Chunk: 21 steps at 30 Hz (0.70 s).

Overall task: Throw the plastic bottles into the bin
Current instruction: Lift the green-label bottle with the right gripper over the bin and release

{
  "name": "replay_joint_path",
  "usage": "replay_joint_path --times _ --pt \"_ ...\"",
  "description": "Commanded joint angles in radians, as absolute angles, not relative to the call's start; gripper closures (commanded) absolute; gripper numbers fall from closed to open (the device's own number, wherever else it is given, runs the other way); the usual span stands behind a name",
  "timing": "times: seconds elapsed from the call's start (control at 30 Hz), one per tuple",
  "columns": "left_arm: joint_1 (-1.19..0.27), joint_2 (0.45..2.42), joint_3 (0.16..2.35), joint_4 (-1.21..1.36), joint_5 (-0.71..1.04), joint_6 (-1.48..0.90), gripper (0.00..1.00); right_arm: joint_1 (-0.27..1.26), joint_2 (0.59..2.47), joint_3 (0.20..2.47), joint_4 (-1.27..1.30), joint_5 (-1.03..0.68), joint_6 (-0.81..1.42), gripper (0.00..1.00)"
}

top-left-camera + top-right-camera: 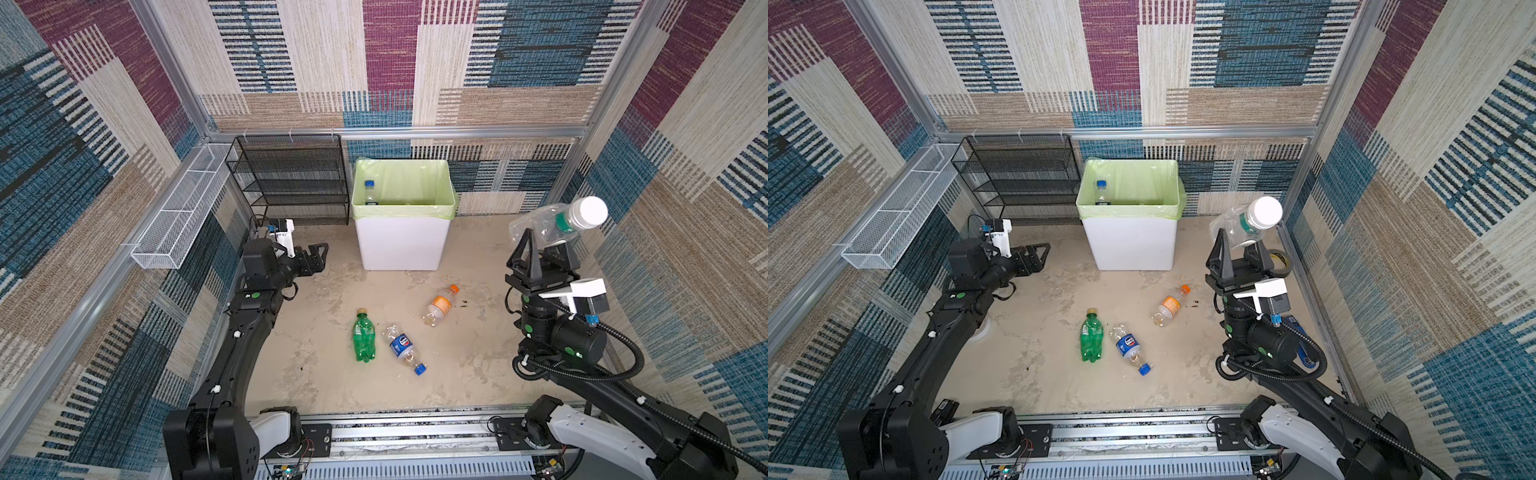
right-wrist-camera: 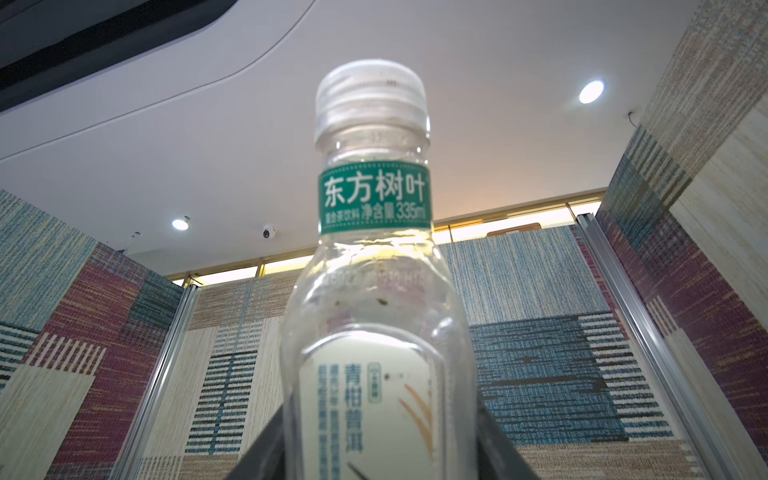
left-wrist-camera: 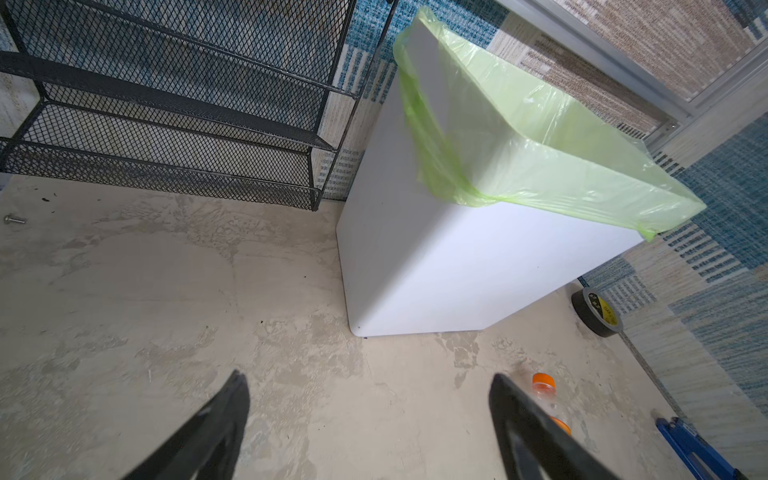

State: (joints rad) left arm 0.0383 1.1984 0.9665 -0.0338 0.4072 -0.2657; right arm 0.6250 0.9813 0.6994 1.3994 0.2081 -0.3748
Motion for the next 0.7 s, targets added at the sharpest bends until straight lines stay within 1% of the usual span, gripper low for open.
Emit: replay_joint_path --times 0.0,0.07,0.13,0.17,0.2,0.23,0.27,0.3,0.43,0.6,0.67 --pt "0.038 1.196 0.966 0.003 0.427 -0.265 0.09 0.59 1.089 0.884 1.186 0.213 -0.303 0.45" --pt "0.038 1.192 0.967 0.002 0.427 -0.267 0.09 0.549 1.223 1.09 0.917 0.206 -0.214 0.44" --pt "0.038 1.185 0.965 0.0 0.419 -0.263 0.08 0.511 1.393 1.349 0.596 0.162 -0.117 0.42" --pt "0.037 1.183 0.965 -0.003 0.418 -0.26 0.08 0.495 1.477 1.484 0.432 0.109 -0.086 0.38" --pt "0.038 1.179 0.969 -0.008 0.417 -0.258 0.07 0.487 1.569 1.628 0.257 0.074 -0.06 0.32" --pt "0.038 1.178 0.973 -0.015 0.419 -0.255 0.07 0.486 1.627 1.717 0.159 0.064 -0.05 0.22" --pt "0.037 1.174 0.976 -0.02 0.419 -0.252 0.06 0.486 1.662 1.754 0.111 0.029 -0.047 0.08" --pt "0.037 1.168 0.976 -0.021 0.415 -0.25 0.05 0.486 1.681 1.773 0.086 0.02 -0.036 0.01" --pt "0.037 1.156 0.973 -0.023 0.405 -0.244 0.03 0.483 1.659 1.745 0.102 0.07 -0.034 0.01" --pt "0.037 1.155 0.981 -0.024 0.421 -0.253 0.03 0.453 1.563 1.679 0.119 0.118 -0.026 0.01" --pt "0.037 1.149 0.979 -0.024 0.414 -0.25 0.03 0.442 1.504 1.616 0.136 0.149 -0.023 0.01"
